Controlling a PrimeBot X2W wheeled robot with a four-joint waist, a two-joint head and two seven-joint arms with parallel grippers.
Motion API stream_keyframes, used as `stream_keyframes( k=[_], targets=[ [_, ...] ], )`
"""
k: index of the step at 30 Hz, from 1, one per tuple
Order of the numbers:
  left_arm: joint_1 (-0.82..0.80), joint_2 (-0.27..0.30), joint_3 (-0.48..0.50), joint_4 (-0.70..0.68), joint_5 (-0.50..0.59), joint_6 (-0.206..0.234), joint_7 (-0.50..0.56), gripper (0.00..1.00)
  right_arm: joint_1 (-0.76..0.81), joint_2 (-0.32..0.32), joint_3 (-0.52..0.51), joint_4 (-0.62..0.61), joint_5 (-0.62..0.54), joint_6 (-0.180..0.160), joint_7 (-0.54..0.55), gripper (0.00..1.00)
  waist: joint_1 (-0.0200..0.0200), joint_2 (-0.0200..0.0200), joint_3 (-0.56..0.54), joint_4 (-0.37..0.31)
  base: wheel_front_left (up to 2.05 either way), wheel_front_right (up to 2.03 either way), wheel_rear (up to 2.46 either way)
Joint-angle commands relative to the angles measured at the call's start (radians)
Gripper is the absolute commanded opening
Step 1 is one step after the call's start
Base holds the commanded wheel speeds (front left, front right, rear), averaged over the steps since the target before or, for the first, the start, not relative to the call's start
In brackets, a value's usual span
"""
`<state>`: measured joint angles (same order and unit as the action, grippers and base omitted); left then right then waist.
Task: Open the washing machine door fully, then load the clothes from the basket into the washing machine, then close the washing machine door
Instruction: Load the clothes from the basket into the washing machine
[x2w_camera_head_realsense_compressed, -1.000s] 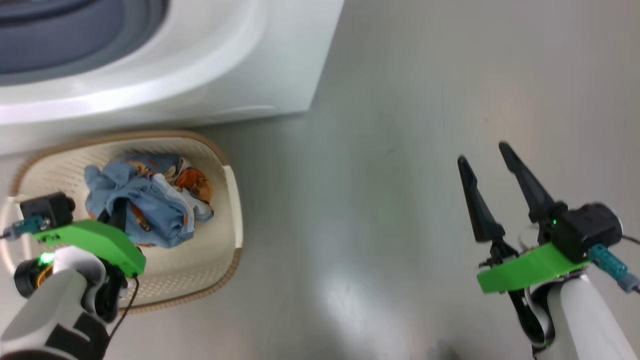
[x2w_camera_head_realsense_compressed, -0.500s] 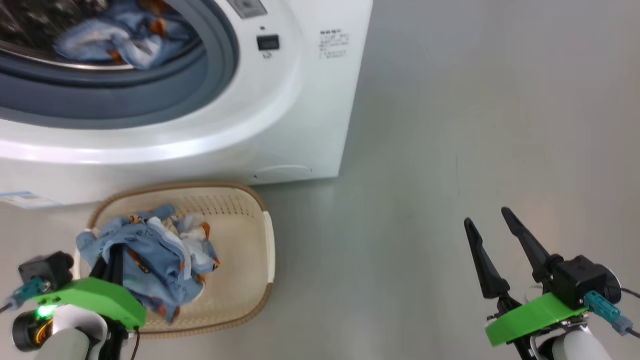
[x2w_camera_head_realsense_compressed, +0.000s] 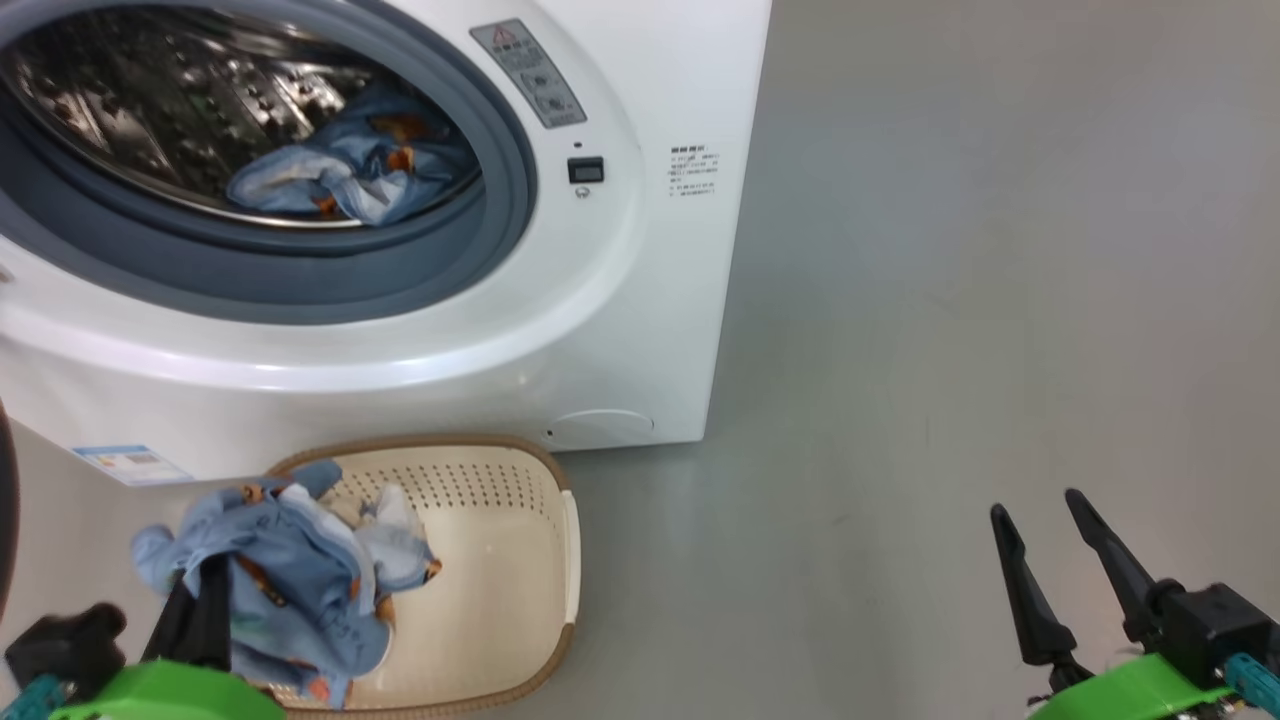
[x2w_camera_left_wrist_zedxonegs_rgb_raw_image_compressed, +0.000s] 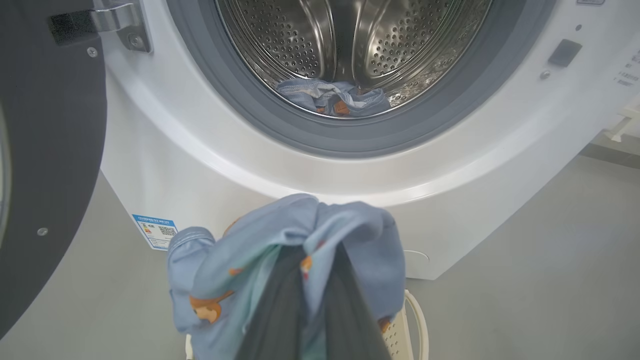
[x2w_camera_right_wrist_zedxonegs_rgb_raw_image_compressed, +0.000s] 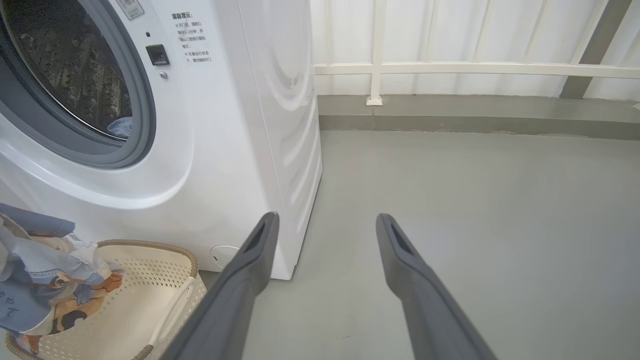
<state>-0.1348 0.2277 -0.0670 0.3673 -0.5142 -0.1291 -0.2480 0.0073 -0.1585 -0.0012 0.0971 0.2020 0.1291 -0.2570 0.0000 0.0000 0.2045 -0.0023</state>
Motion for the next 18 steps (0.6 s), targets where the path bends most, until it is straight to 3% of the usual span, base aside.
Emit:
stream_keyframes(
  k=[1, 12, 18],
  targets=[
    [0.007, 0.025, 0.047, -0.043, 0.014, -0.002, -0.014, 0.0, 0.015, -0.016, 0.012, -0.027, 0.016, 0.002, -0.005, 1.0, 0.0, 0.0, -0.028, 0.005, 0.0, 0.0, 0.0],
    [0.228, -0.022, 0.174, -0.319, 0.078, -0.002, -0.014, 0.0, 0.082, -0.018, -0.031, -0.048, 0.018, 0.002, -0.005, 1.0, 0.0, 0.0, -0.067, -0.023, 0.0, 0.0, 0.0],
    [0.267, -0.054, 0.193, -0.375, 0.089, -0.002, -0.014, 0.0, 0.094, -0.01, -0.042, -0.059, 0.016, 0.002, -0.005, 1.0, 0.0, 0.0, -0.056, -0.032, 0.0, 0.0, 0.0]
  ],
)
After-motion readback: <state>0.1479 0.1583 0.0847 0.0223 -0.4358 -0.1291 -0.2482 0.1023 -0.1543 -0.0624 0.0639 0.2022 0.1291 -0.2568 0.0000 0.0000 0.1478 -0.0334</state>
